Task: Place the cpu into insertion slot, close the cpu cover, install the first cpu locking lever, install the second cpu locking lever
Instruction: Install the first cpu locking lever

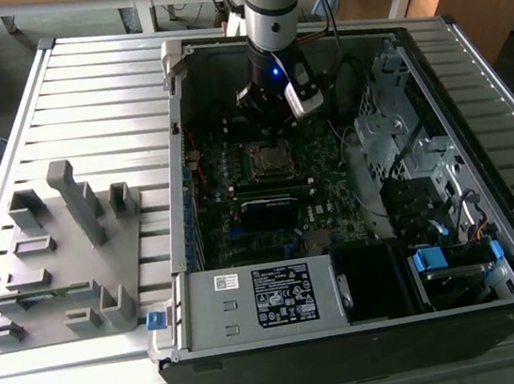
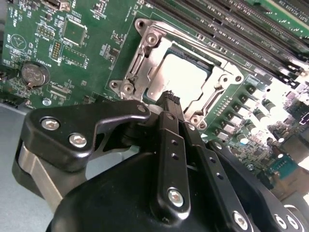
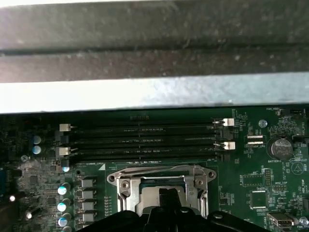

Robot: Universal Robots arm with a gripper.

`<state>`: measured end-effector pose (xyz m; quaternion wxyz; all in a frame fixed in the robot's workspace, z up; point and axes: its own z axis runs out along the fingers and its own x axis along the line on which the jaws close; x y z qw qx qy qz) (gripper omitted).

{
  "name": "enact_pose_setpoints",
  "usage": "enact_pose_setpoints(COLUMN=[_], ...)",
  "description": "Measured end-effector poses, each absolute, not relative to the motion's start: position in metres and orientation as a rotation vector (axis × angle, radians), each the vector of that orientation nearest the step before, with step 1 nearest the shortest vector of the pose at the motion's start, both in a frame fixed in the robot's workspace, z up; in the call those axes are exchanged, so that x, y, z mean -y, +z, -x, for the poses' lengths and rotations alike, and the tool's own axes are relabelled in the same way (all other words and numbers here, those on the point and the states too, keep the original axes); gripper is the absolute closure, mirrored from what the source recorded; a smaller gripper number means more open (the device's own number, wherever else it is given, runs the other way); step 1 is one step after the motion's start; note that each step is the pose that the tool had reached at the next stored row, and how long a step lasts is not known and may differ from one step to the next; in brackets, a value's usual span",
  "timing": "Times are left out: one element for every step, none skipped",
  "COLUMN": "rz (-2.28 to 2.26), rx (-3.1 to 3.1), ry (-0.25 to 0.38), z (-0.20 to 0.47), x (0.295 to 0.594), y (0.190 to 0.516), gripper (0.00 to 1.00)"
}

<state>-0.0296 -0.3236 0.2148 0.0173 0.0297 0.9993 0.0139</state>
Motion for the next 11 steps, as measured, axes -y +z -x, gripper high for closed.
enact_pose_setpoints(rz=[-0.092,-0.092,-0.092,-0.092,-0.092,-0.092,-0.092,-0.092,-0.092,-0.092,-0.092], rx=[-3.105,-3.105,-3.105,-3.105,-3.105,-3.104,-3.104,-3.103,-3.101,-3.099,-3.097], ry=[0.043,0.043,0.043,0.043,0.043,0.043,0.043,0.043,0.043,0.043,0.043], z=[0.03,0.03,0.031,0.031,0.031,0.032,0.032,0.032,0.033,0.033,0.034], x=[0.324,0.324,0.325,0.326,0.327,0.329,0.33,0.332,0.334,0.335,0.337], y=[0.215,0.215,0.214,0.214,0.214,0.214,0.214,0.214,0.214,0.213,0.213], gripper=[0.9,0.9,0.9,0.9,0.9,0.9,0.9,0.9,0.9,0.9,0.9])
